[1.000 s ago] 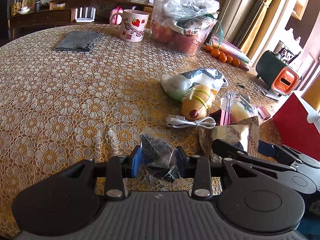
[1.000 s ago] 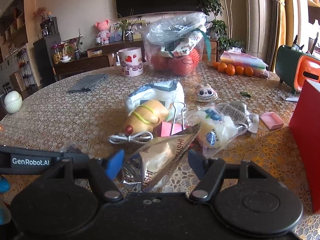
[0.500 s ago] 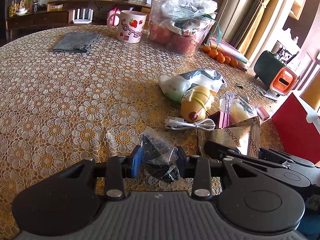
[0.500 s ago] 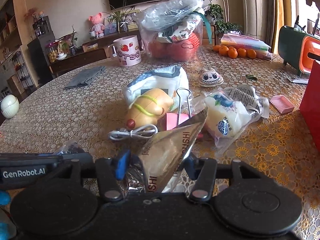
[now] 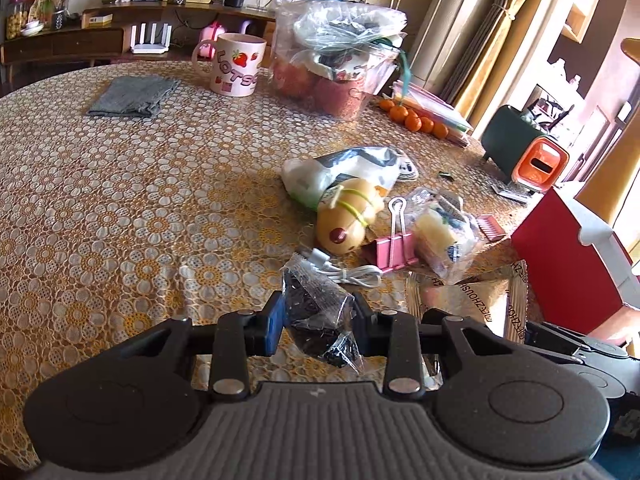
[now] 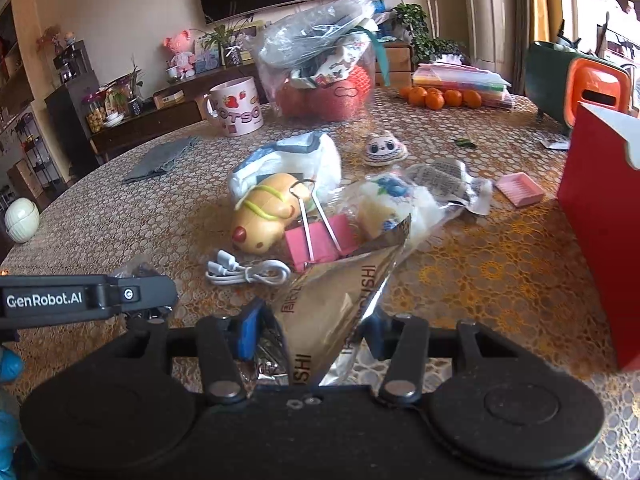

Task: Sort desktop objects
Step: 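Carry the black bundle and silver snack bag over the red shoebox with both grippers, then open the left gripper to drop the bundle while the right gripper releases the snack bag, then withdraw both grippers from the red shoebox back toward the table items, then grasp the white USB cable with the left gripper while the right gripper grasps the blueberry yogurt bag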

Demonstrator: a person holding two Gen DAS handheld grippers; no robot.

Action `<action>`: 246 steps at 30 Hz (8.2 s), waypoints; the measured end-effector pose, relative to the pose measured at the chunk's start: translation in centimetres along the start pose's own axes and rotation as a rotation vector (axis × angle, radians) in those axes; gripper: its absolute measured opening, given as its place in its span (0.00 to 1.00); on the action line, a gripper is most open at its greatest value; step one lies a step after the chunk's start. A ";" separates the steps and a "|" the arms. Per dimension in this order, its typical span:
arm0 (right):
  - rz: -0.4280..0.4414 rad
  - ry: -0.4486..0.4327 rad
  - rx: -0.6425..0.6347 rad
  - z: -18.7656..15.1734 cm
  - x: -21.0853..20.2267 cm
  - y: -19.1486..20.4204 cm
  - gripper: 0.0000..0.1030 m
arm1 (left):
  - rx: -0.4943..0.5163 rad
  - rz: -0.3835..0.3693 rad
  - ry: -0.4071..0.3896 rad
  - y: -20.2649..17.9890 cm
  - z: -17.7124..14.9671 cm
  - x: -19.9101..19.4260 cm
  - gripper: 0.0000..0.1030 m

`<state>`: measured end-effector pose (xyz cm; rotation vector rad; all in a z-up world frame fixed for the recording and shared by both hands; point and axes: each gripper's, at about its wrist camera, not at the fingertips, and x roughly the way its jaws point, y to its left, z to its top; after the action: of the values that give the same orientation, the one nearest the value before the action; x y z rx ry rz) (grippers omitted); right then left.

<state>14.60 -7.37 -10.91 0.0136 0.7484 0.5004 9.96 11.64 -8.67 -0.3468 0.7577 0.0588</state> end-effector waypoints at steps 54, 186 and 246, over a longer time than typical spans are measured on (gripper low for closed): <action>-0.223 -0.155 0.114 4.2 -17.0 -24.4 0.48 | 0.559 -0.271 -0.033 -31.9 1.8 1.5 0.32; -0.009 -0.030 -0.083 6.0 -11.6 -6.9 0.94 | 0.353 -0.217 -0.030 -9.3 1.9 -3.9 0.99; -0.039 0.148 -0.167 7.3 7.7 -5.4 0.81 | 0.247 0.050 -0.008 -3.6 0.4 8.9 0.97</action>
<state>26.47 -7.55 -11.55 -0.1947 0.8484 0.5295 17.38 7.73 -13.45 -0.0929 0.7559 0.0130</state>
